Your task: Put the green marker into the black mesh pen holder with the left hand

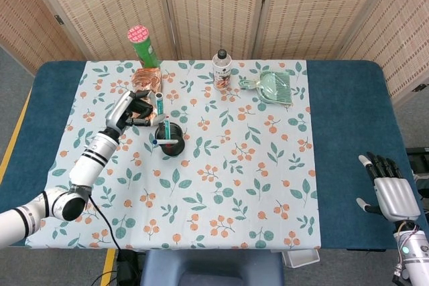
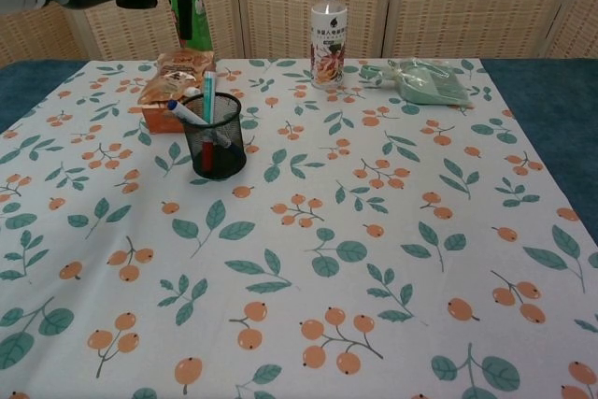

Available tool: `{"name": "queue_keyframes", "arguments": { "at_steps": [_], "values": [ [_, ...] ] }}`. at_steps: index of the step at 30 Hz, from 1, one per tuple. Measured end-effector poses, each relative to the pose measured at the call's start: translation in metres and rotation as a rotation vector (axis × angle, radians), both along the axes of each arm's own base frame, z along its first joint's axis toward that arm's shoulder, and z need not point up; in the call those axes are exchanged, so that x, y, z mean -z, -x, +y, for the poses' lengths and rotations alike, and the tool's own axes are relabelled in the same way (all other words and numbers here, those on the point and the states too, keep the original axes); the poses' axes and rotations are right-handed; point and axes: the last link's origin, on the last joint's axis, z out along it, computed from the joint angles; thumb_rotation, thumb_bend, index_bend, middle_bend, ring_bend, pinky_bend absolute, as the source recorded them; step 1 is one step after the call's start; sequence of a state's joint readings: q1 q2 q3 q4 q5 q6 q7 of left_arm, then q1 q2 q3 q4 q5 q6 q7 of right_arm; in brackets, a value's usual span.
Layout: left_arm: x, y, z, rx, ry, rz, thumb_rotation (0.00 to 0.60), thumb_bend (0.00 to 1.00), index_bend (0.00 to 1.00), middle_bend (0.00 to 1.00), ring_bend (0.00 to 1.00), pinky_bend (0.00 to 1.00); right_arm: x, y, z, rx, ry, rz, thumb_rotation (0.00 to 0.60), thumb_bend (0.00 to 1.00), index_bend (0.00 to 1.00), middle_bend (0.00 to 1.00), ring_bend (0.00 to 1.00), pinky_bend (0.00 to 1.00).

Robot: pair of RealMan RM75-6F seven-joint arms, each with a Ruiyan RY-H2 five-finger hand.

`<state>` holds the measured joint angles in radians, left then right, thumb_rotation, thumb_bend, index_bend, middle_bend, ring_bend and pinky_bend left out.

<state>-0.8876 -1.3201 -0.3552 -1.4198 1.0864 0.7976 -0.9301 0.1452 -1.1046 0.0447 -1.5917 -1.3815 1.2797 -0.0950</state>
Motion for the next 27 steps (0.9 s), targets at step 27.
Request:
{"name": "queue_keyframes", "arguments": {
  "at_steps": [27],
  "values": [
    [0.101,0.031,0.015,-0.051,-0.046,-0.137,0.6,0.31,0.62,1.0,0.95,0.95,-0.014,0.001,0.012,-0.015,0.042,-0.02,0.6,0.2,0.06,0.0,0.0,0.0]
  ]
}}
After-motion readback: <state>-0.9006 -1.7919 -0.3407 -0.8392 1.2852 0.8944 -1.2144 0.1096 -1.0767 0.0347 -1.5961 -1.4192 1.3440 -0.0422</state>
